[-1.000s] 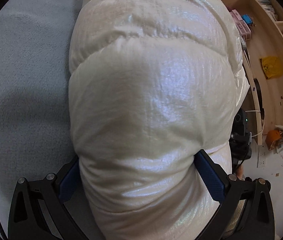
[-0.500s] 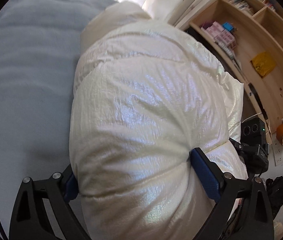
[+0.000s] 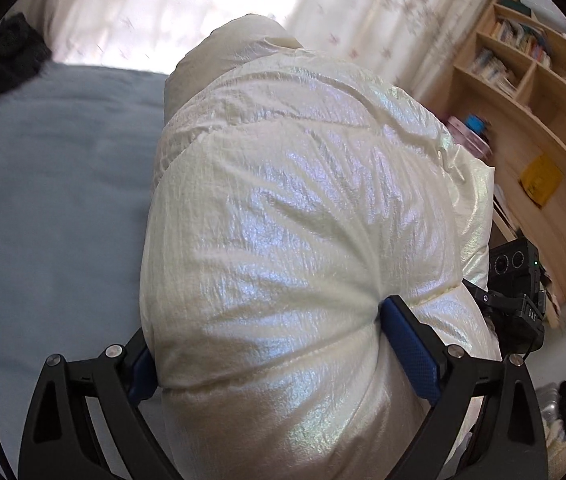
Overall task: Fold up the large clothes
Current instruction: 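Lift the bundle with both grippers and carry it toward the plush cat, then lower the bundle onto the bedspread and open both grippers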
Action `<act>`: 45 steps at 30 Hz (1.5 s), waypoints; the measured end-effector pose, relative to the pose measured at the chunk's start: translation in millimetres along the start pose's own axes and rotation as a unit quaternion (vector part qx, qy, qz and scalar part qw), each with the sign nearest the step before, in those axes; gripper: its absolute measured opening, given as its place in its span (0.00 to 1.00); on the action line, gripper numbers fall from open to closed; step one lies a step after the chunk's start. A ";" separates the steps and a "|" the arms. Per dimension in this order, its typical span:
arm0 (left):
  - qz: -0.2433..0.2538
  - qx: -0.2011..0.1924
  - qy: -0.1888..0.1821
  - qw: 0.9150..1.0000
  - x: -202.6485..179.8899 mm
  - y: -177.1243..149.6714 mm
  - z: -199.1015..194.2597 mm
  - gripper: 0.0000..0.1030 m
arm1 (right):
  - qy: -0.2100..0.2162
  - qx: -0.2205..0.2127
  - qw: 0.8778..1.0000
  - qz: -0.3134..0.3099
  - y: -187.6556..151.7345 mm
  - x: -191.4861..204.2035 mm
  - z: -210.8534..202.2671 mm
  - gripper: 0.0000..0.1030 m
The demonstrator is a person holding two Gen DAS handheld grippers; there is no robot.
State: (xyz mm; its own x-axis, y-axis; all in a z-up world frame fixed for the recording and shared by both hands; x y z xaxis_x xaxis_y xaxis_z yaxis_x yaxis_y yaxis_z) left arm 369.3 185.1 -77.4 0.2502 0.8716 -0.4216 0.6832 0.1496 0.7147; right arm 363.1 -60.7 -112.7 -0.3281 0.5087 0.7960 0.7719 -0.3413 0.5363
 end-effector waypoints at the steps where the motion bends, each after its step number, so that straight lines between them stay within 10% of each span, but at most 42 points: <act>1: 0.004 -0.006 0.007 1.000 20.2 18.8 -1.7 0.93 | 0.005 -0.001 1.000 -0.003 4.7 5.9 16.0 0.68; 11: 0.005 -0.012 0.029 0.999 204.2 120.8 70.2 0.93 | 0.037 -0.010 0.999 -0.009 66.9 -5.9 232.5 0.68; 21: -0.078 0.007 0.046 0.996 331.2 59.5 152.9 0.97 | -0.008 0.032 0.999 0.032 23.6 -109.5 356.2 0.81; 29: -0.036 -0.026 0.114 0.993 302.2 65.2 97.9 0.97 | -0.081 0.050 0.995 0.012 25.6 -84.7 338.7 0.84; 45: -0.026 -0.061 0.155 0.986 132.0 38.3 -57.7 0.97 | -0.156 0.000 0.984 -0.091 11.0 45.8 165.0 0.84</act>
State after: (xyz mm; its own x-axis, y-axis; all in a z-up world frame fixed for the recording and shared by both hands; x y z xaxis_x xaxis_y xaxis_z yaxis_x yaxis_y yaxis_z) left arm 388.9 332.9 -73.5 -0.0176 0.9590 -0.2829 0.5976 0.2370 0.7660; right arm 446.5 89.3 -116.6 -0.2775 0.7788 0.5626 0.7157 -0.2231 0.6618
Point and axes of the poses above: each gripper's, at about its wrist camera, not at the fingertips, and z roughly the way its jaws point, x to its left, y to its top, the point moved 9 cm from there along z, roughly the way its jaws point, and after that the axes turned 7 degrees about -x, right-handed, at the moved point
